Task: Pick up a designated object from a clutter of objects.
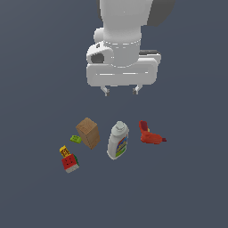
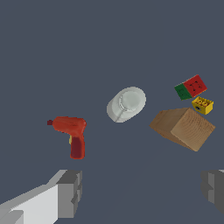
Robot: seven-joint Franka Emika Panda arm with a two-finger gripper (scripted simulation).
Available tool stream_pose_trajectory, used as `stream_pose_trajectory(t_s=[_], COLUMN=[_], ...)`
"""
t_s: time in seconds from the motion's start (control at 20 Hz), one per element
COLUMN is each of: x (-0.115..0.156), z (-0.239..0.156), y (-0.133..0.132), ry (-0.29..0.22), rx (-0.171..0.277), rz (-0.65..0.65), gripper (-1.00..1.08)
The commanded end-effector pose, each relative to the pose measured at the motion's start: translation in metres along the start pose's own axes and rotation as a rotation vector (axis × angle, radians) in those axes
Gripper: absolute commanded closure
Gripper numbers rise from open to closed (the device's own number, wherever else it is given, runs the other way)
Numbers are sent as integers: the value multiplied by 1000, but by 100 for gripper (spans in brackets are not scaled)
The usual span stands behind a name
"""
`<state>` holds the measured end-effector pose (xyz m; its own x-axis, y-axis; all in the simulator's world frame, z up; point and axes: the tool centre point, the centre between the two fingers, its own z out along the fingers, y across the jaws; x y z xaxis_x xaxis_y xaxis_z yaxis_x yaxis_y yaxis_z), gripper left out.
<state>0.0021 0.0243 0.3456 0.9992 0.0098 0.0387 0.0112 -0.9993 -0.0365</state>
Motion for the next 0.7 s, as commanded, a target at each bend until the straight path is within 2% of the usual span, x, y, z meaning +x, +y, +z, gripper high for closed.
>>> stream_pose_trajectory(t_s=[0.0,0.65], x=[0,3], z=[0,-1], y=[0,-6], ry=[0,4], rx=[0,-3], rz=[0,-38], gripper=[-100,-100])
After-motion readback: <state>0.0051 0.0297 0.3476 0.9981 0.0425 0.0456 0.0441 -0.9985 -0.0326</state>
